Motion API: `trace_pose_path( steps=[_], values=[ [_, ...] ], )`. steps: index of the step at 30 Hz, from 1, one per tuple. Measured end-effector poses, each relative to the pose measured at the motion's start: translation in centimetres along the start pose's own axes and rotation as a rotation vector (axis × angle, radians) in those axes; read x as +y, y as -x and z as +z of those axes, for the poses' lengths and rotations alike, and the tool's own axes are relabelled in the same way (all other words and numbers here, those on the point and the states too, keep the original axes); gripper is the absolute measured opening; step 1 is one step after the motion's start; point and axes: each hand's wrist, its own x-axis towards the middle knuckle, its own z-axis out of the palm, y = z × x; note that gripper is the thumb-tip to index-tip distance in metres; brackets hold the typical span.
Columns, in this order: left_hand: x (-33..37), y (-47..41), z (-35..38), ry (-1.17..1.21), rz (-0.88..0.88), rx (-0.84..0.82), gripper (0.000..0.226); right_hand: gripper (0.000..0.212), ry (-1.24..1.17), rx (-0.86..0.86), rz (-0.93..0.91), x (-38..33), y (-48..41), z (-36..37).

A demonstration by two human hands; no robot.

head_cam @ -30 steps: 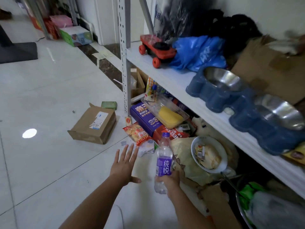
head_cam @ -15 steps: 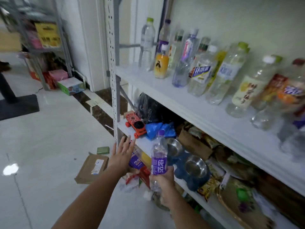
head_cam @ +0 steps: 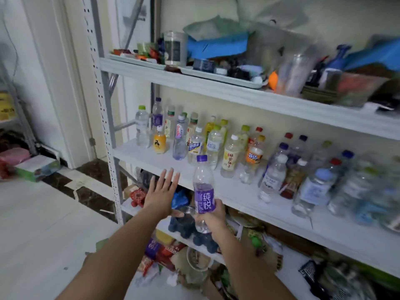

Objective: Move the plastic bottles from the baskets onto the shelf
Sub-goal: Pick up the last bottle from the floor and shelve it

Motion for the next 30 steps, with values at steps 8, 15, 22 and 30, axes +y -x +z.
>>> trace_pose_path(
  steps=[8,15,22,30],
  values=[
    [8.6,0.5,-5.0,-0.047,0.18,0.076,0.105,0.07,-0.067,0.189,-0.007,-0.7,3.3,-10.5],
    [19.6,1.2,-6.3,-0.055,0.336,0.074,0.117,0.063,-0.133,0.329,0.015,2.4,6.1,-21.8],
    [31.9,2.3,-7.4,-0.052,0.447,0.105,0.125,0.057,-0.155,0.462,0.018,5.4,8.5,-33.7],
    [42.9,3.6,-7.4,-0.048,0.542,0.089,0.117,0.058,-0.103,0.538,0.027,8.5,9.3,-44.5]
  ],
)
